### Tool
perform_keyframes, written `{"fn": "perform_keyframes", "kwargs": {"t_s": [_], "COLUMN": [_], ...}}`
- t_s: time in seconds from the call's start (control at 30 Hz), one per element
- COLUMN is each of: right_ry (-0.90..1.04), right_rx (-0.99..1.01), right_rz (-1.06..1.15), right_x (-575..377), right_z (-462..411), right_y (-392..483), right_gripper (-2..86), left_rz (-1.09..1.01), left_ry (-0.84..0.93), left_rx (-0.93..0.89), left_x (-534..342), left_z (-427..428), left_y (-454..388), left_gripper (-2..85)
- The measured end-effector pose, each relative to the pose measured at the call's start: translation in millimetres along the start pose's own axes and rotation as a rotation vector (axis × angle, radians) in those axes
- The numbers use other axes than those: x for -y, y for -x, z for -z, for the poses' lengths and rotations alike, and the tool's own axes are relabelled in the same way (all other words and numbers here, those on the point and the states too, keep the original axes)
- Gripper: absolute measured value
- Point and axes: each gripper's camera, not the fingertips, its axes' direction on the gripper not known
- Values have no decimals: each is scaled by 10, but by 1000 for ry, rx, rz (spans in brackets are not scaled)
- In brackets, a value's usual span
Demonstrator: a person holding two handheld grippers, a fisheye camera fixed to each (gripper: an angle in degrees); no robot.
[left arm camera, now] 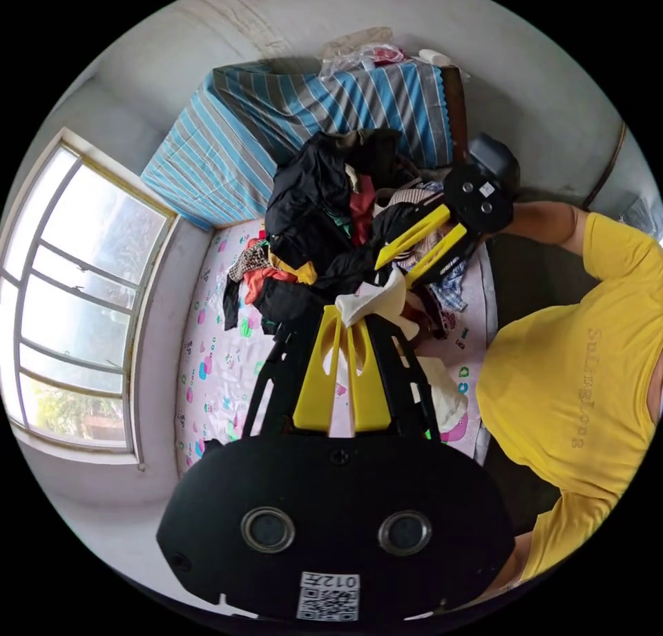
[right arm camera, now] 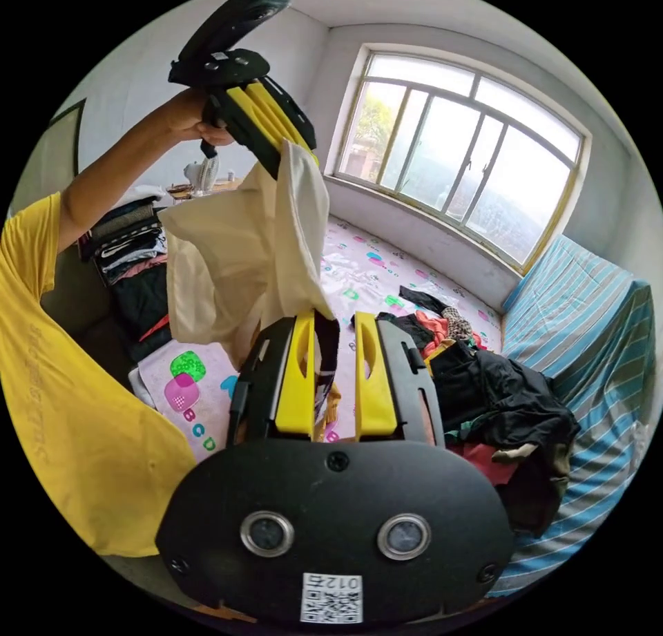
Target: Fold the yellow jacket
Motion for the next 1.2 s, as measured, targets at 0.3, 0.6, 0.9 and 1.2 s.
{"fn": "perform_keyframes", "kwargs": {"t_s": [0.3,0.6,0.9,1.2], "right_ry": [60,-102,-37,44], "right_rx": [109,236,104,-55], "right_rz": [183,-236,-190,-120], "right_x": [-51,-20,693,1821], "right_z": [-195,123,605,1160], "right_y": [104,-725,-985,-894], "right_gripper": [24,11,8,9], "left_rz": [-120,253,847,815], "left_ry": [78,-26,-139,-7], "left_rx": [22,-21,-4,-15], "left_x": [413,-533,-3272,-2819], "left_z": [-240,-414,-1427,-2438], "left_y": [-162,319,-392,-1923], "left_gripper": [-3,41,92,147]}}
